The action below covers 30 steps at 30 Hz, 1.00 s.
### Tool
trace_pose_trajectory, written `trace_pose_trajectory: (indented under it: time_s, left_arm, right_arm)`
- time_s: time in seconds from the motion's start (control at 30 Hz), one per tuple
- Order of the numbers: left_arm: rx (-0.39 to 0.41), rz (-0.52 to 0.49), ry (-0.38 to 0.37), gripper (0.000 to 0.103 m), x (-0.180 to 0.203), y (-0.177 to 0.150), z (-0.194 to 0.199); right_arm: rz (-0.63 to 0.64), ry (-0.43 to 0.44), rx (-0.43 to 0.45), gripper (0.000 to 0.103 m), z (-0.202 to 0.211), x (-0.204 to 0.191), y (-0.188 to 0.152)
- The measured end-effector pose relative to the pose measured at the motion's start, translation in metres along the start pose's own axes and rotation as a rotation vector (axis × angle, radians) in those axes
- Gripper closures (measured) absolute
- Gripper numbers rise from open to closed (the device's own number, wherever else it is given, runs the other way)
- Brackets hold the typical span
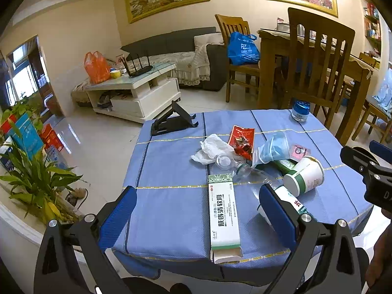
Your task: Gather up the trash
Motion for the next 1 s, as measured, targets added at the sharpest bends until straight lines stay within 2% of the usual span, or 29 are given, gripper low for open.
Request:
trace_pose_trajectory:
  time_s: [1.0]
  left_arm:
    - [0.004,0.014,0.020,0.006,-0.0056,0.0028,0.0001]
  right_arm:
    - [-0.001,0.006,-0.004,0.005,-0.0034,-0.0040,-0.0006]
Point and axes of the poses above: each gripper's, at about its wrist camera, not at the fingertips, and z roughly against the way its jaws point, x to its right, y to its top, the point moved 7 cm from there along -z, roughly the way its jaws point, and after that the axes turned 2 degrees about -x, right-handed, at the moved point
